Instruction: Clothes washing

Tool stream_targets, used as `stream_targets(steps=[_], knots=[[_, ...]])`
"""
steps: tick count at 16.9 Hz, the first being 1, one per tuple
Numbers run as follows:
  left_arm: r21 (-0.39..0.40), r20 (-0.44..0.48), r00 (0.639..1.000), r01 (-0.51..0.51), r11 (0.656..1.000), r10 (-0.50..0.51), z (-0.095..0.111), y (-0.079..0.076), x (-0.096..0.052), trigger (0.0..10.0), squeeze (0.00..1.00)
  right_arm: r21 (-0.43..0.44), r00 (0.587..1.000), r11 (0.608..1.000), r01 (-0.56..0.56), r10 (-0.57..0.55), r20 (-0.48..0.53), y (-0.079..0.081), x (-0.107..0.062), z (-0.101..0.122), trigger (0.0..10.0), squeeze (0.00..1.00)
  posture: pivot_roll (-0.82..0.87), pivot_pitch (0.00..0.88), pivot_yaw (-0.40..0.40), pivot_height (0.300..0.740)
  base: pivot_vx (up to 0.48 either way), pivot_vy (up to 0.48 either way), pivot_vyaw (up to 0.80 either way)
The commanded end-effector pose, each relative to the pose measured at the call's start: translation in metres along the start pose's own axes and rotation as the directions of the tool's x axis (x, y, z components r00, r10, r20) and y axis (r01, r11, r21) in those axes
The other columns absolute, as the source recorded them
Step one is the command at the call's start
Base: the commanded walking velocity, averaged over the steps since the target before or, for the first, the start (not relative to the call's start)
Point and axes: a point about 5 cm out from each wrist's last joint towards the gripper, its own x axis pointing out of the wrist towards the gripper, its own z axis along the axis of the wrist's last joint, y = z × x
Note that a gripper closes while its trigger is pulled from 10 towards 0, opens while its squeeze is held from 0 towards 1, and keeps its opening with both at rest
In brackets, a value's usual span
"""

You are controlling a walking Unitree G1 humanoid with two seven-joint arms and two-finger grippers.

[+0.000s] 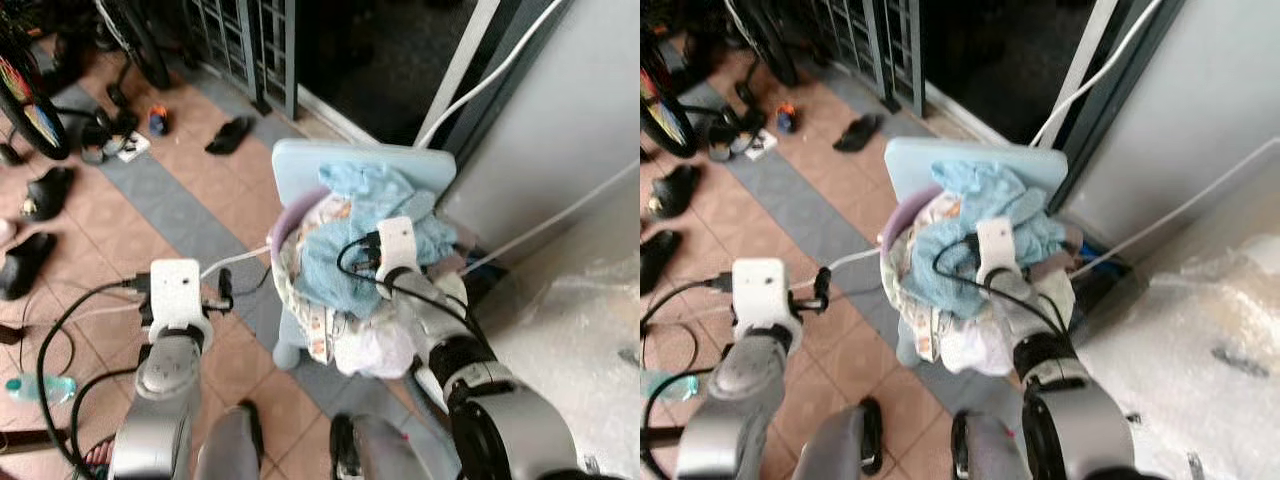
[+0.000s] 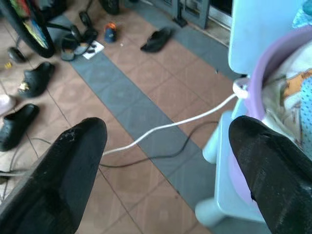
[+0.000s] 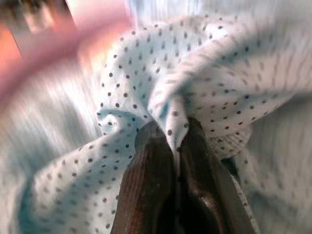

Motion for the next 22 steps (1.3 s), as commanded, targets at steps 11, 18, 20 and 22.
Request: stream_targets(steps=[11, 18, 20, 22], knots=[[0.067, 0.151, 0.985, 0.077, 0.995, -0.086, 0.017, -0.027, 0.043, 10.0, 0.00, -0.144, 0.862, 0.975, 0.168, -0.074, 0.502, -0.022, -0.099, 0.065, 10.0, 0.00, -0.09, 0.000, 0.101, 0.740, 0.000, 0.000, 0.00], [0.063, 0.161, 0.982, 0.093, 0.994, -0.102, 0.015, -0.028, 0.046, 10.0, 0.00, -0.149, 0.877, 0.973, 0.177, -0.088, 0.472, -0.020, -0.098, 0.065, 10.0, 0.00, -0.08, 0.000, 0.104, 0.740, 0.000, 0.000, -0.54], [0.061, 0.160, 0.982, 0.092, 0.994, -0.101, 0.014, -0.027, 0.045, 10.0, 0.00, -0.148, 0.881, 0.974, 0.174, -0.086, 0.466, -0.019, -0.098, 0.066, 10.0, 0.00, -0.08, 0.000, 0.103, 0.740, 0.000, 0.000, 0.00], [0.060, 0.159, 0.982, 0.095, 0.994, -0.103, 0.013, -0.028, 0.044, 10.0, 0.00, -0.149, 0.882, 0.974, 0.173, -0.086, 0.464, -0.019, -0.098, 0.065, 10.0, 0.00, -0.09, 0.000, 0.103, 0.740, -0.253, 0.000, 0.00]])
